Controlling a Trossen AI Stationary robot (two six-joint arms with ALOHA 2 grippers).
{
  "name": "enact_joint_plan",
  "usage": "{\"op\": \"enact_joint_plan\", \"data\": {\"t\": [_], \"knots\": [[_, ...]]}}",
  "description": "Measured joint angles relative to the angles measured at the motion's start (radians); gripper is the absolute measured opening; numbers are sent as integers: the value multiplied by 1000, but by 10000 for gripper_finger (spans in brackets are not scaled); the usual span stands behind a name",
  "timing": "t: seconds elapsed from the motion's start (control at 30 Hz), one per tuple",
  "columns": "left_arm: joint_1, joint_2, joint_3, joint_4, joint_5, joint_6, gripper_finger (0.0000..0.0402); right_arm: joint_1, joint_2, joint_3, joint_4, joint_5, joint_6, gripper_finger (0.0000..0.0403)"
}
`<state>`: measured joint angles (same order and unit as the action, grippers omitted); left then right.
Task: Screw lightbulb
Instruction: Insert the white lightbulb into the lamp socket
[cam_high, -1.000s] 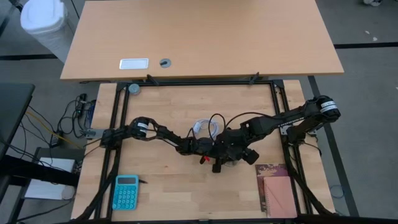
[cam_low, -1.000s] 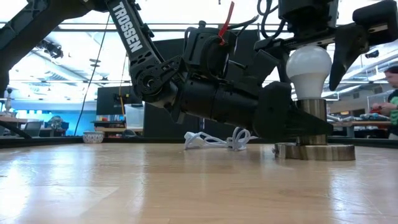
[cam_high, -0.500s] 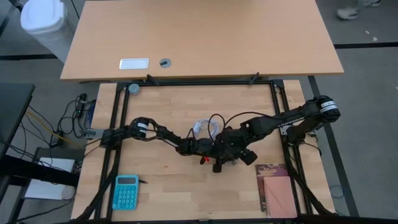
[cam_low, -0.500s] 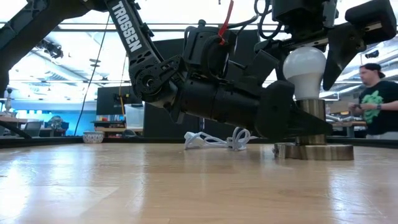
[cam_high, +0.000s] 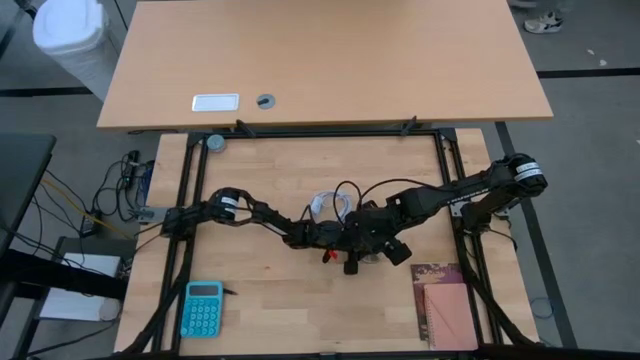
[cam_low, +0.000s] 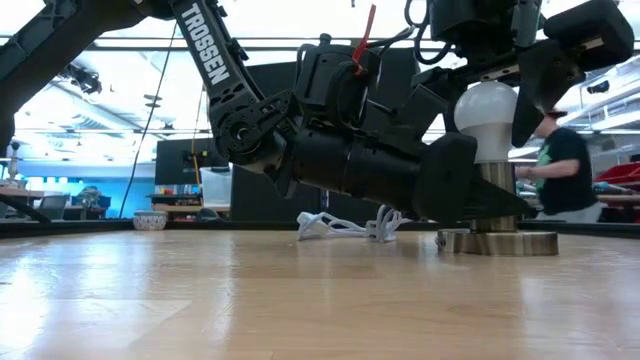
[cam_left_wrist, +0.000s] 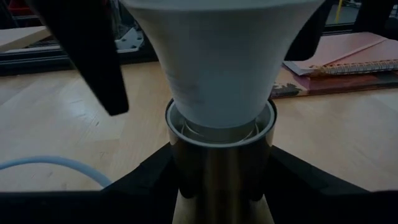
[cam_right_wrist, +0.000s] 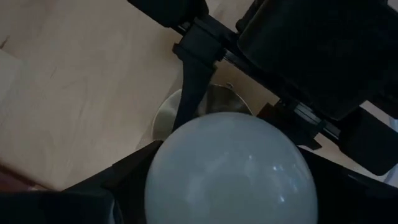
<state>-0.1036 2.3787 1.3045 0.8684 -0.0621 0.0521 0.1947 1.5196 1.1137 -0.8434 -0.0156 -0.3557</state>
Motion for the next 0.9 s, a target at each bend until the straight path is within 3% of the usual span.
{"op": "enact_joint_plan", "data": {"t": [0.9], "knots": [[1, 0, 0, 0, -6, -3, 198, 1, 0, -1, 0, 3, 39, 307]]}}
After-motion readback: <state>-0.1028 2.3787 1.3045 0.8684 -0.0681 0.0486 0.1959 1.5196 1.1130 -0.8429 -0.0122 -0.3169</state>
